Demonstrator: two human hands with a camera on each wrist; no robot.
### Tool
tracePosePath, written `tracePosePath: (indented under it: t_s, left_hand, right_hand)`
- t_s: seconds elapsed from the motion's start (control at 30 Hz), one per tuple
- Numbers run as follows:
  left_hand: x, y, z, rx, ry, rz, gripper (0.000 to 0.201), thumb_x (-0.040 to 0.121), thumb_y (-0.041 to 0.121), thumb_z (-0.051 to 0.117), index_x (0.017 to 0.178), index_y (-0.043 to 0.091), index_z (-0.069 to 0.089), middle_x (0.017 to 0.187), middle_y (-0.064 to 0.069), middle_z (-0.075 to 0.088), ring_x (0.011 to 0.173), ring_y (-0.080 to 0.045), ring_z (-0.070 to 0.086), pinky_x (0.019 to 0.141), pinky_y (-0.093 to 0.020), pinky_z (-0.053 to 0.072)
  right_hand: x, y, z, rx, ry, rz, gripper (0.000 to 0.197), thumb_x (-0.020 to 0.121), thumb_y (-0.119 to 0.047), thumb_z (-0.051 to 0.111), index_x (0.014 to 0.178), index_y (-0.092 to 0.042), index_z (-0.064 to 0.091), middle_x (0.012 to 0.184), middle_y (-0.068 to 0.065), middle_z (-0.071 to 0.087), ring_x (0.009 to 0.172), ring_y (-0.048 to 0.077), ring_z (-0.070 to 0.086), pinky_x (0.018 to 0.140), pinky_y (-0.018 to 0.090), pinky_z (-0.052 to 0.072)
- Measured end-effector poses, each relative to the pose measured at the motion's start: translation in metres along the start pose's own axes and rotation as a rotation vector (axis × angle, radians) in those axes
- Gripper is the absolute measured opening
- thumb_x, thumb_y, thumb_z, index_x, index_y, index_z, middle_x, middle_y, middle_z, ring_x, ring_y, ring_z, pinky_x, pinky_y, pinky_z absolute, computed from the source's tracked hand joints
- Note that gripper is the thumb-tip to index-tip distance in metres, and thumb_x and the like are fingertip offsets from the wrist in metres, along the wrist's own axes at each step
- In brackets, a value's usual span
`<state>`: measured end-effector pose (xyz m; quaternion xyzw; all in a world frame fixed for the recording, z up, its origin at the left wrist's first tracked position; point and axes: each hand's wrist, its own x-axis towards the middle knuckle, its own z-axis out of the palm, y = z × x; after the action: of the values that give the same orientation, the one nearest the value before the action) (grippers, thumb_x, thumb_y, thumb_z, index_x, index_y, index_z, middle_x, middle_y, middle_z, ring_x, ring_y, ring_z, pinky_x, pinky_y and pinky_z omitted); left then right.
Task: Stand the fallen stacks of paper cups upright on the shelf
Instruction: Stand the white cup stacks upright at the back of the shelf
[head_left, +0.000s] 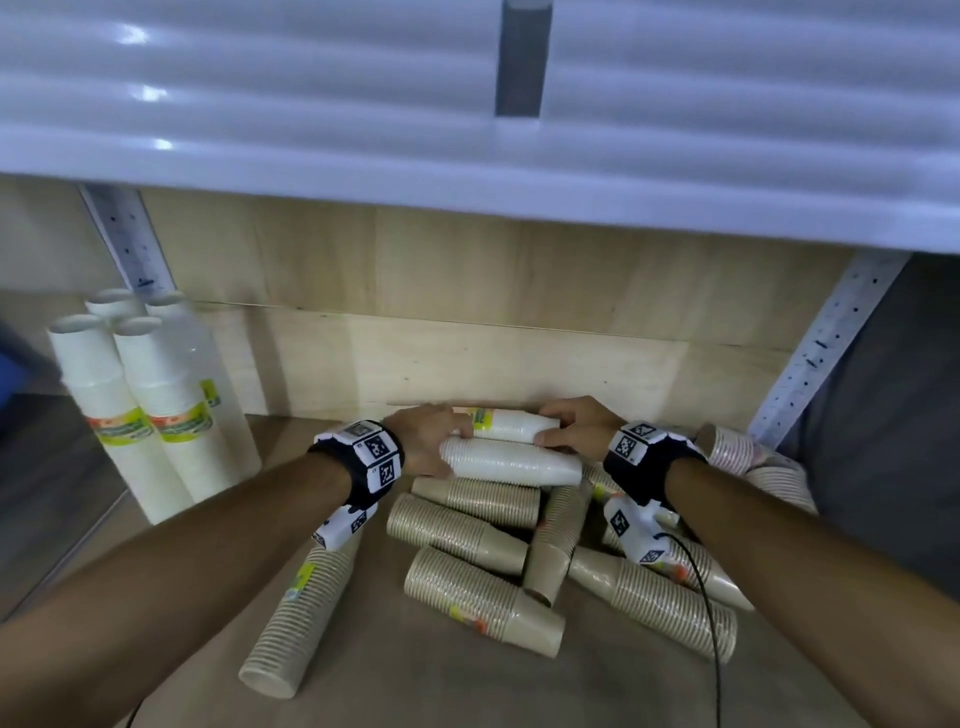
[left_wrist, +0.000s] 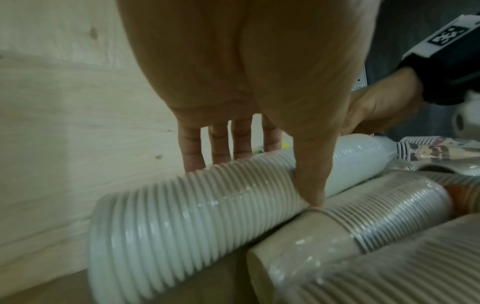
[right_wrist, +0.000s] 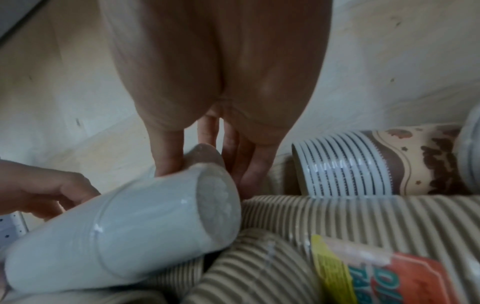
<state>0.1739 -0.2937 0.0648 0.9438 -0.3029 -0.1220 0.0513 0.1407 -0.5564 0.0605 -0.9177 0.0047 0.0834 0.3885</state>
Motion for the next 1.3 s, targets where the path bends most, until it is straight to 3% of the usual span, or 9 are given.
tracePosePath:
  t_s: [0.2, 0.63, 0.77, 0.87, 1.0, 1.13, 1.2, 1.27, 1.3]
  left_hand:
    - [0.005, -0.006, -0.004, 0.062, -0.036, 0.004, 0.050, 0.072, 0.035, 0.074, 0.116, 0.030, 0.051, 0.106, 0.003, 0.059, 0.094, -0.019, 0.056, 0.075, -0.032, 0.045]
    - [-0.006, -0.004, -0.015, 0.146, 0.023, 0.049, 0.051, 0.068, 0.033, 0.077, 0.111, 0.030, 0.050, 0.104, 0.006, 0.059, 0.088, -0.018, 0.055, 0.069, -0.028, 0.040]
    - [-0.022, -0.011, -0.029, 0.054, 0.098, 0.046, 0.046, 0.068, 0.032, 0.077, 0.102, 0.031, 0.045, 0.095, 0.008, 0.059, 0.085, -0.017, 0.056, 0.066, -0.029, 0.041]
    - [-0.039, -0.017, -0.044, -0.051, 0.175, 0.030, 0.048, 0.069, 0.027, 0.078, 0.106, 0.026, 0.049, 0.097, 0.005, 0.061, 0.087, -0.019, 0.059, 0.068, -0.030, 0.045]
    - [-0.065, -0.027, -0.062, -0.189, 0.295, -0.020, 0.059, 0.070, 0.026, 0.079, 0.123, 0.027, 0.055, 0.104, 0.005, 0.063, 0.092, -0.018, 0.059, 0.076, -0.028, 0.045]
    - [-0.093, -0.039, -0.074, -0.342, 0.443, -0.088, 0.052, 0.070, 0.024, 0.081, 0.118, 0.022, 0.060, 0.100, 0.005, 0.063, 0.093, -0.020, 0.061, 0.075, -0.028, 0.046]
    - [-0.108, -0.046, -0.079, -0.417, 0.496, -0.120, 0.049, 0.071, 0.024, 0.082, 0.113, 0.022, 0.058, 0.101, 0.002, 0.063, 0.093, -0.021, 0.061, 0.077, -0.031, 0.049]
    - [-0.123, -0.053, -0.083, -0.488, 0.528, -0.147, 0.048, 0.072, 0.023, 0.082, 0.112, 0.020, 0.057, 0.099, 0.001, 0.062, 0.092, -0.022, 0.061, 0.075, -0.031, 0.050]
    - [-0.131, -0.055, -0.084, -0.517, 0.548, -0.160, 0.047, 0.073, 0.022, 0.082, 0.112, 0.019, 0.056, 0.098, 0.001, 0.061, 0.091, -0.021, 0.060, 0.071, -0.029, 0.049]
  right_hand:
    - [0.008, 0.007, -0.002, 0.040, 0.014, -0.011, 0.042, 0.078, -0.031, 0.079, 0.117, -0.019, 0.069, 0.108, 0.000, 0.070, 0.100, 0.018, 0.066, 0.095, 0.039, 0.052]
    - [0.001, -0.002, -0.010, 0.032, 0.037, -0.047, 0.039, 0.075, -0.032, 0.080, 0.113, -0.025, 0.070, 0.101, 0.000, 0.072, 0.095, 0.021, 0.068, 0.089, 0.040, 0.055]
    - [-0.008, -0.019, -0.020, -0.022, 0.089, -0.074, 0.026, 0.081, -0.024, 0.074, 0.107, -0.024, 0.073, 0.098, 0.003, 0.073, 0.093, 0.023, 0.068, 0.087, 0.043, 0.057]
    - [-0.013, -0.036, -0.028, -0.037, 0.127, -0.107, 0.027, 0.079, -0.009, 0.069, 0.097, -0.029, 0.072, 0.095, 0.003, 0.072, 0.093, 0.025, 0.068, 0.086, 0.044, 0.058]
    - [-0.019, -0.068, -0.034, -0.041, 0.228, -0.175, 0.011, 0.074, -0.022, 0.079, 0.080, -0.025, 0.070, 0.076, 0.001, 0.064, 0.072, 0.020, 0.062, 0.074, 0.039, 0.055]
    - [-0.022, -0.112, -0.038, -0.085, 0.305, -0.263, 0.022, 0.078, -0.019, 0.077, 0.072, -0.009, 0.059, 0.063, -0.004, 0.050, 0.060, 0.014, 0.048, 0.064, 0.029, 0.043]
    - [-0.024, -0.139, -0.037, -0.124, 0.327, -0.333, 0.027, 0.078, -0.018, 0.075, 0.065, -0.014, 0.051, 0.061, -0.006, 0.044, 0.056, 0.011, 0.041, 0.064, 0.026, 0.036]
    - [-0.024, -0.165, -0.033, -0.122, 0.353, -0.363, 0.020, 0.078, -0.017, 0.076, 0.070, -0.022, 0.058, 0.070, -0.007, 0.054, 0.064, 0.008, 0.051, 0.069, 0.026, 0.044]
    - [-0.024, -0.178, -0.029, -0.108, 0.351, -0.373, 0.010, 0.079, -0.017, 0.076, 0.084, -0.020, 0.067, 0.085, -0.003, 0.064, 0.078, 0.012, 0.061, 0.076, 0.029, 0.051]
